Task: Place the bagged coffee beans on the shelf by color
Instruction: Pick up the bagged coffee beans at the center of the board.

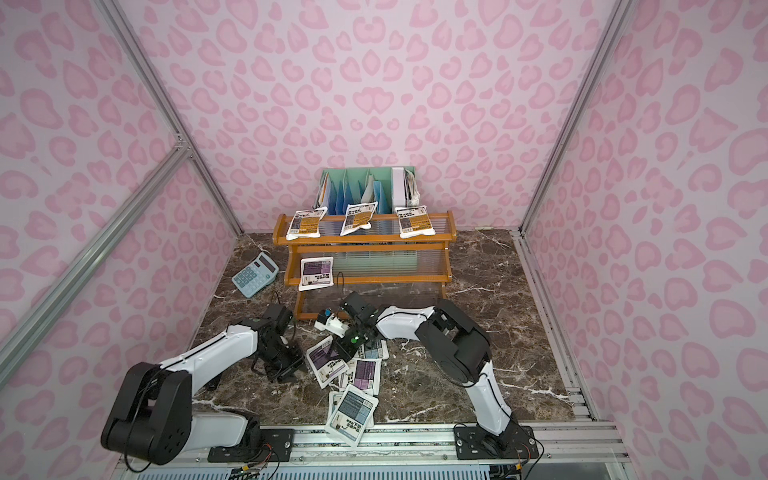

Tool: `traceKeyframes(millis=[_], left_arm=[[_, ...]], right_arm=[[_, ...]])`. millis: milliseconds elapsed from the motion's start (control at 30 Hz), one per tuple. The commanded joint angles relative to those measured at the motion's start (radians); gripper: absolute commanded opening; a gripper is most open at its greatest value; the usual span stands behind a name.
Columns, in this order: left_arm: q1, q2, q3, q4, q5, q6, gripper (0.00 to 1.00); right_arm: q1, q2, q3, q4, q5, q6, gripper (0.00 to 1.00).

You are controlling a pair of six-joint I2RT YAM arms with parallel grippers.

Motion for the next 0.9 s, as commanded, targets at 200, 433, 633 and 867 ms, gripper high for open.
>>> traceKeyframes(millis=[200,433,633,867], left_arm=[[0.001,-0.303,0.031,0.285,0.140,0.056,0.54],[0.000,-0.337,-0.008,0.512,0.324,-0.002,0.56],[-0.002,-0.326,-0.018,0.624,0.349,-0.043,0.56],[-0.009,-0.292,-0.021,0.727,0.383,-0.081,0.57]], right_arm=[[-0.143,-0.323,-0.247,0.269,-0.046,0.219,0.00],[-0.231,-0.427,-0.353,0.606,-0.058,0.514,0.00],[-0.233,-0.427,-0.326,0.708,-0.067,0.595,0.00],[-0.231,-0.399,-0.288,0.705,-0.066,0.599,0.00]])
